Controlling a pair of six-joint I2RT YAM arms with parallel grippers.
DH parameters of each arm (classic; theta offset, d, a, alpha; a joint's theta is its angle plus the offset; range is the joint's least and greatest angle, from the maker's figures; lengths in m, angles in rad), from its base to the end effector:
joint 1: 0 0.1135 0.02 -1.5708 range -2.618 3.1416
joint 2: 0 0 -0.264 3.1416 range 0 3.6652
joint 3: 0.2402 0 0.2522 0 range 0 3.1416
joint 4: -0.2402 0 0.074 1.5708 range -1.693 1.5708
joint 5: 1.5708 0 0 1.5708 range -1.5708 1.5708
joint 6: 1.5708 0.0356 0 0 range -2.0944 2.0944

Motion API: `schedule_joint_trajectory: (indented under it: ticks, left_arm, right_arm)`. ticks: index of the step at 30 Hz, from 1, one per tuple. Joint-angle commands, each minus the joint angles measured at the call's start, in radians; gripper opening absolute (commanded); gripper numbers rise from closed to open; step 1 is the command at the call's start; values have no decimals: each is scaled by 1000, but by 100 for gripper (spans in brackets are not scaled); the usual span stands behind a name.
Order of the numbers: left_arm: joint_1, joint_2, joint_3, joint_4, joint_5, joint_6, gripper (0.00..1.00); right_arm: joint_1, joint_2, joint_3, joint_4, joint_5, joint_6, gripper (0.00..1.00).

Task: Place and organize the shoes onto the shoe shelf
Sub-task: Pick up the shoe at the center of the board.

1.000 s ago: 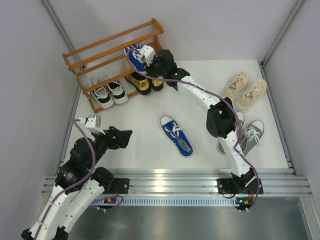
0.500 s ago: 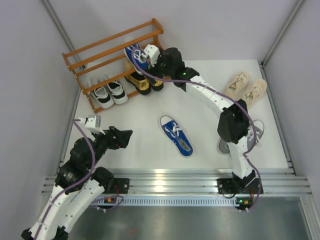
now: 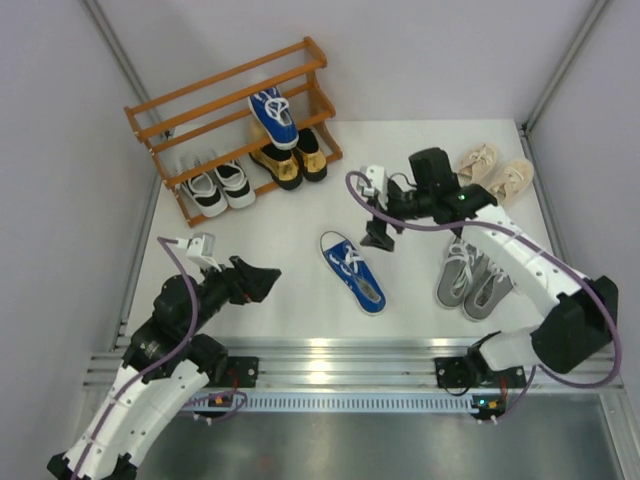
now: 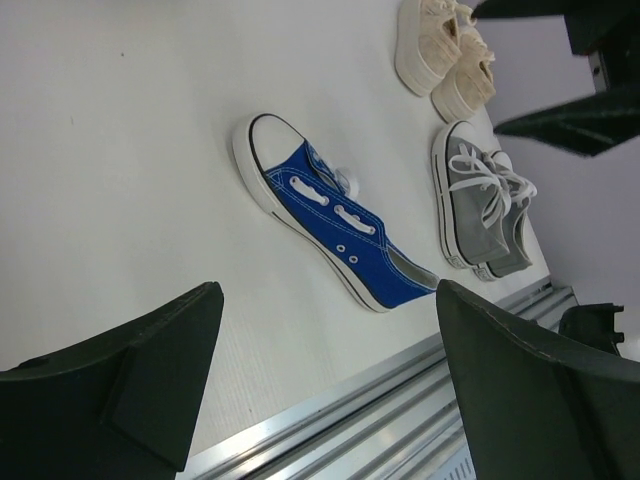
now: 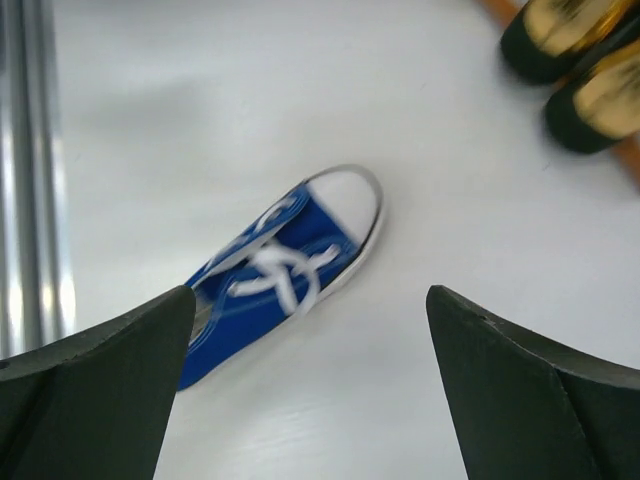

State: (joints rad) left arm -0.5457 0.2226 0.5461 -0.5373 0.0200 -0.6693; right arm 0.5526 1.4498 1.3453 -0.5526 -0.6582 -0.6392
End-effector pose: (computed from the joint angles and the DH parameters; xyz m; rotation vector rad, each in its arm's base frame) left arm 0.0704 -0.0436 0.2833 -0.1006 1.8712 -0.8777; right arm 0.2600 0.1859 0.3473 -1.4840 1.5544 0.6780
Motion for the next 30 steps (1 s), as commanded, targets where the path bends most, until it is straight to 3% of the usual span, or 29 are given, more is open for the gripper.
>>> schedule_joint_trajectory:
  ticks: [1,4,8,19,25,30]
  left_arm:
    - [1,3,-35,105,66,-67,93]
    - [1,3,-80,134,87,-99,93]
    - [1,9,-147,236,121,-168,93]
    - [3,0,-278,372,138,-288,93]
    - [1,-14,-296,375,132,-300,93]
    - [1,-14,-322,401,133,-326,93]
  right_arm:
    - [-40,-146,-210,-78,-84,-24,99]
    - [-40,-213,-361,-34,-8,54,100]
    - [-37,-218,-440,3,69,117,99]
    - [10,62,-362,68,75,269,91]
    - [33,126,-356,109,52,318,91]
    - [90,193,-351,126,133,331,89]
